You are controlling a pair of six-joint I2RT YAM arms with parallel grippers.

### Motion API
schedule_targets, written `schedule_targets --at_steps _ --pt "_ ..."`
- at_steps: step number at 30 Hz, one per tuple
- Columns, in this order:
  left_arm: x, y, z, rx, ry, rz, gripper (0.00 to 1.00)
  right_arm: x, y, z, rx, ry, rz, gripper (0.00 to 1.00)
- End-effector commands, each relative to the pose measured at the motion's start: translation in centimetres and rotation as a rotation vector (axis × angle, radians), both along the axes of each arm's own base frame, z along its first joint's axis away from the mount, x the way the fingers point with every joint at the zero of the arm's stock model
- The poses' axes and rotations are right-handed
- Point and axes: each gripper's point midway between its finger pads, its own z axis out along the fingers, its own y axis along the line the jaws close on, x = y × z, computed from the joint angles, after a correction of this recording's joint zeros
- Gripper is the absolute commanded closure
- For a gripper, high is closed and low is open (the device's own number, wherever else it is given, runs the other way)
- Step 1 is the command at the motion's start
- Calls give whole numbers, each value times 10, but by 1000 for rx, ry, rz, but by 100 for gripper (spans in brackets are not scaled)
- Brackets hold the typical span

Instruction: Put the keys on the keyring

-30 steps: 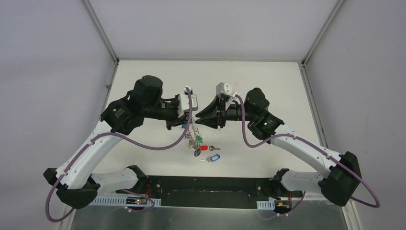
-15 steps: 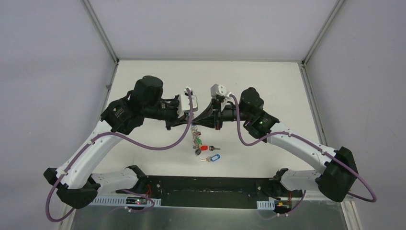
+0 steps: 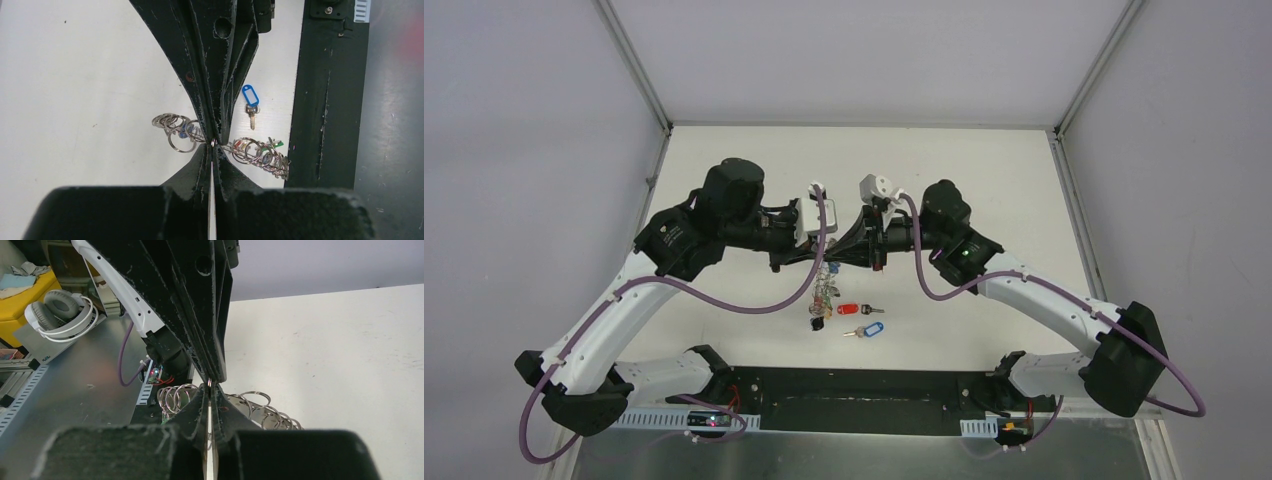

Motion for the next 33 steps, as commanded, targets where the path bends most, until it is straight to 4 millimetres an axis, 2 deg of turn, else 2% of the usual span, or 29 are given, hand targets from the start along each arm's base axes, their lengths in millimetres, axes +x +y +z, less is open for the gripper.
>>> schedule_targets --at_steps 1,3,12,13,19,22,26,30,33 --pt "-5 -7 29 -96 -85 -49 100 -2 2 29 65 -66 21 100" --pt "-5 -7 30 -104 -90 -42 99 -2 1 29 67 -72 15 100" --pt "-3 7 22 -247 -127 100 55 -4 -10 33 93 -117 -33 100" --pt "-4 9 23 -285 -132 123 54 -5 -10 34 97 -120 -29 100" --pt "-10 18 23 -476 -132 202 54 -12 -14 36 121 -133 -6 100" --pt "-11 18 19 -556 -89 227 56 -16 -16 37 137 -143 13 100" --pt "-11 14 25 -652 -66 226 60 -24 -17 40 155 -149 49 100" --pt "-14 6 29 -675 -57 179 63 -28 -19 44 172 -154 67 100" --pt "-19 0 30 -666 -51 129 70 -29 -20 46 180 -158 68 100"
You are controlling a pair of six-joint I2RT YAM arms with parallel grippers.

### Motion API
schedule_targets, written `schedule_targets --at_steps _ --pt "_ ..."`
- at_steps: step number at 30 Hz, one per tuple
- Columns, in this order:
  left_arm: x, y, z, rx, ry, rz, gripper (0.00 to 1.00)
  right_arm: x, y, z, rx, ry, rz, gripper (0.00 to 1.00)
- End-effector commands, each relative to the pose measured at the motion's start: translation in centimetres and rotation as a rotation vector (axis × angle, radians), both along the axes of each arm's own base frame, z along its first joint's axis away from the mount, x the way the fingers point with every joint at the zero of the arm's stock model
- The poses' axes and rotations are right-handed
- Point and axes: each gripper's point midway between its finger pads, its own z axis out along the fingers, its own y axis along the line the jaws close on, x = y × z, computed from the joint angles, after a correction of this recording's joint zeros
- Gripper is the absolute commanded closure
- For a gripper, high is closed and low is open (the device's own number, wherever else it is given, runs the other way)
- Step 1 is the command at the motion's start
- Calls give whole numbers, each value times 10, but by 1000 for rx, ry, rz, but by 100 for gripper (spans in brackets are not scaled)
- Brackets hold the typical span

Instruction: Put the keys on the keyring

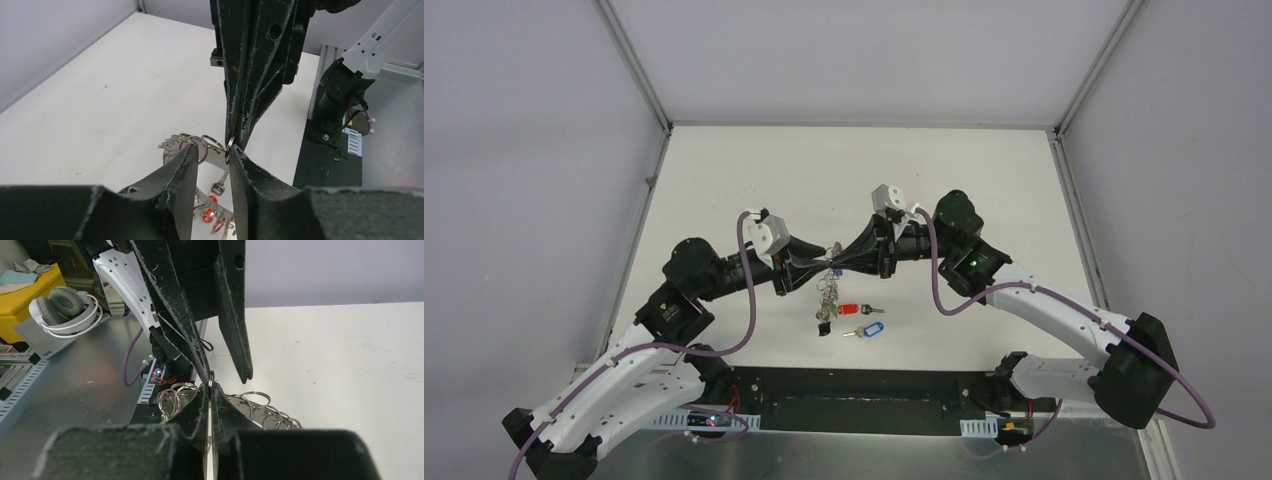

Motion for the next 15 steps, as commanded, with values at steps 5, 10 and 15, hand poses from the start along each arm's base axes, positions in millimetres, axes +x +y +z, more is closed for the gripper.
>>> schedule_targets --at_steps 5,10,15 --pt "-13 -15 33 -71 -61 -116 100 -12 -7 45 137 -117 33 100" --pt "-13 -16 26 -12 -42 -130 100 -11 -7 45 137 -116 25 100" --pt "-13 -13 28 68 -41 -127 100 -3 -7 39 105 -104 -22 87"
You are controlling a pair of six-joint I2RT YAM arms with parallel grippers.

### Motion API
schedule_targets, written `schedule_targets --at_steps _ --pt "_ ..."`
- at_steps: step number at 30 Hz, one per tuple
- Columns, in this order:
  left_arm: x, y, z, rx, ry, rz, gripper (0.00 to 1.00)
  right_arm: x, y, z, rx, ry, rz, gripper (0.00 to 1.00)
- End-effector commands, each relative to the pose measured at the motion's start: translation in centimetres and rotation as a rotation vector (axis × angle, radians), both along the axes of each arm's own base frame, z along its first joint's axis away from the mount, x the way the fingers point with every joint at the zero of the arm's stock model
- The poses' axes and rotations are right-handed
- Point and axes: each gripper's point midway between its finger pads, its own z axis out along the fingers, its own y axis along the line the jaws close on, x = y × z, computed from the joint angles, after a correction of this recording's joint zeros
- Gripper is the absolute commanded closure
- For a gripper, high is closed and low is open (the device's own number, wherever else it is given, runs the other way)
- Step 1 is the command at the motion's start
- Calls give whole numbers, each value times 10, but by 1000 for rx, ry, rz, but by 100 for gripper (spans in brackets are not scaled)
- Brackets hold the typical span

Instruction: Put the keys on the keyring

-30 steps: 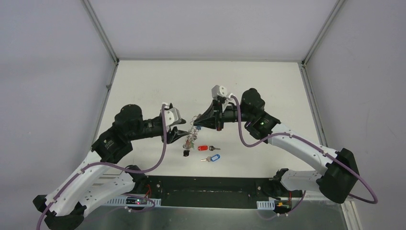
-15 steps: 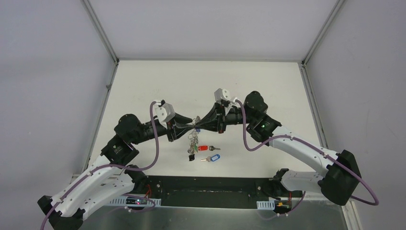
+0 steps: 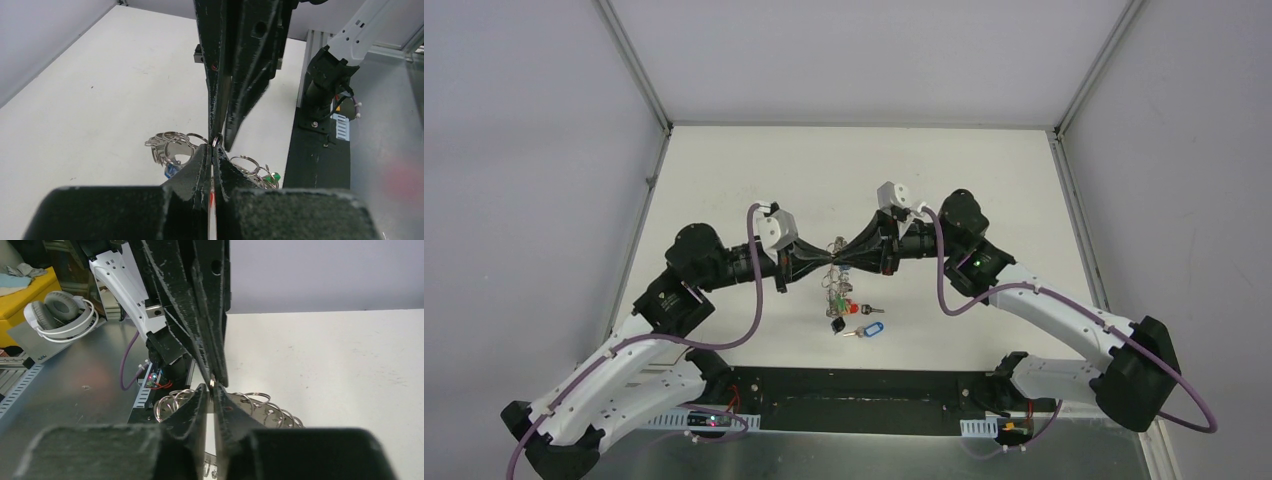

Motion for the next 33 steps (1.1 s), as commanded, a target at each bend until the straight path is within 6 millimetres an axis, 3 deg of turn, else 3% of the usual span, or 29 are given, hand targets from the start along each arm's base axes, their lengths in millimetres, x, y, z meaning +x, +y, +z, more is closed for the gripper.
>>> schedule_targets --at_steps 1,3,6,12,16,20,33 --pt "-6 0 24 52 -57 -39 100 -3 -3 28 70 -80 -25 80" --pt "-7 0 27 92 -53 -52 100 0 -4 28 61 -83 -51 65" --pt "-5 -3 30 164 -47 -79 100 6 -5 32 46 -90 -83 51" --pt "5 -4 28 325 -29 -96 100 20 -5 33 -3 -76 -161 43" --pt "10 -2 34 403 -14 -97 100 23 -4 32 -17 -64 -178 46" --pt "14 -1 34 458 3 -103 100 24 0 36 -11 -69 -159 58" --pt "14 -2 27 483 12 -117 100 21 11 32 -23 -43 -86 75"
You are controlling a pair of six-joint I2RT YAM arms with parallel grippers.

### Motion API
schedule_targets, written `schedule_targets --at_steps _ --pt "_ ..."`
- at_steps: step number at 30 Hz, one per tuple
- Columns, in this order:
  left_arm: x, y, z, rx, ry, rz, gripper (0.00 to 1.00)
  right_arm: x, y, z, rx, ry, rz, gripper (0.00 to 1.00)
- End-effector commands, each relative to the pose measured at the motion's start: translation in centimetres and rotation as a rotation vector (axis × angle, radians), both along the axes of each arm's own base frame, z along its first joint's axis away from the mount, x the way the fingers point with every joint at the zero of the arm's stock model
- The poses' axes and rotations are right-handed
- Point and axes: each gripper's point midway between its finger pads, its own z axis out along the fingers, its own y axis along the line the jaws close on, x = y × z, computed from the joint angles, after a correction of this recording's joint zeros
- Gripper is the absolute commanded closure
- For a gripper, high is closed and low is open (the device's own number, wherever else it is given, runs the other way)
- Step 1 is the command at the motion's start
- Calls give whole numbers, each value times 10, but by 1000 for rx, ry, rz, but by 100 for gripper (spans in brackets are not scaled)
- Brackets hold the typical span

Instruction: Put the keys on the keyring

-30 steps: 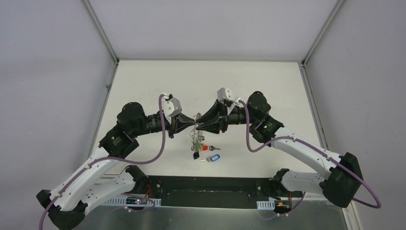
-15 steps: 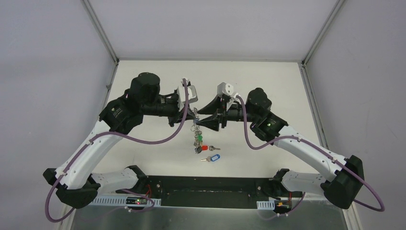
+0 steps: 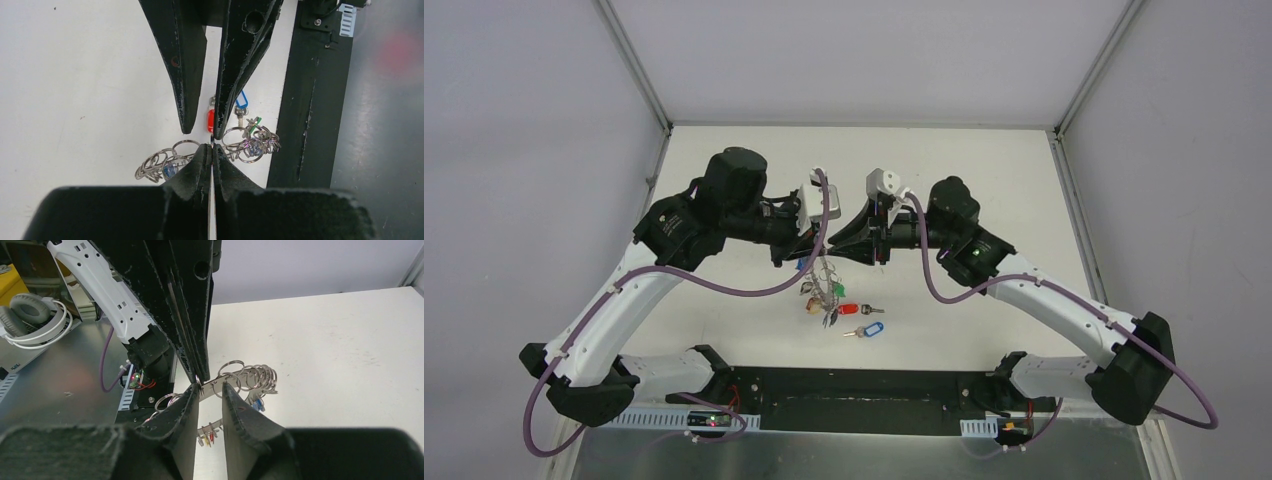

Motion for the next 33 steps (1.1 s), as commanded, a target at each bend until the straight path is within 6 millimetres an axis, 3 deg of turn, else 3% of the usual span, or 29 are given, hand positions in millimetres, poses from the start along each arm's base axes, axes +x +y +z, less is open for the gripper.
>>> schedule_targets --at_steps 1,11,20,24,29,31,33 --pt "-2 -3 22 -50 -69 -29 100 -3 5 23 47 -38 38 75" --pt "-5 -5 21 -55 -62 -54 100 -11 9 17 33 -10 106 77" --pt "-5 -5 11 -35 -49 -57 100 -11 7 20 39 -16 96 100" --pt "-6 -4 11 -36 -58 -60 100 -9 6 14 30 -6 71 100" --pt "-10 1 15 -65 -90 -44 60 -9 2 12 36 1 52 100" --pt "-10 4 17 -90 -108 -24 51 -10 0 11 39 0 48 100" --pt "-13 10 21 -132 -135 3 48 -11 -1 12 43 -5 48 100"
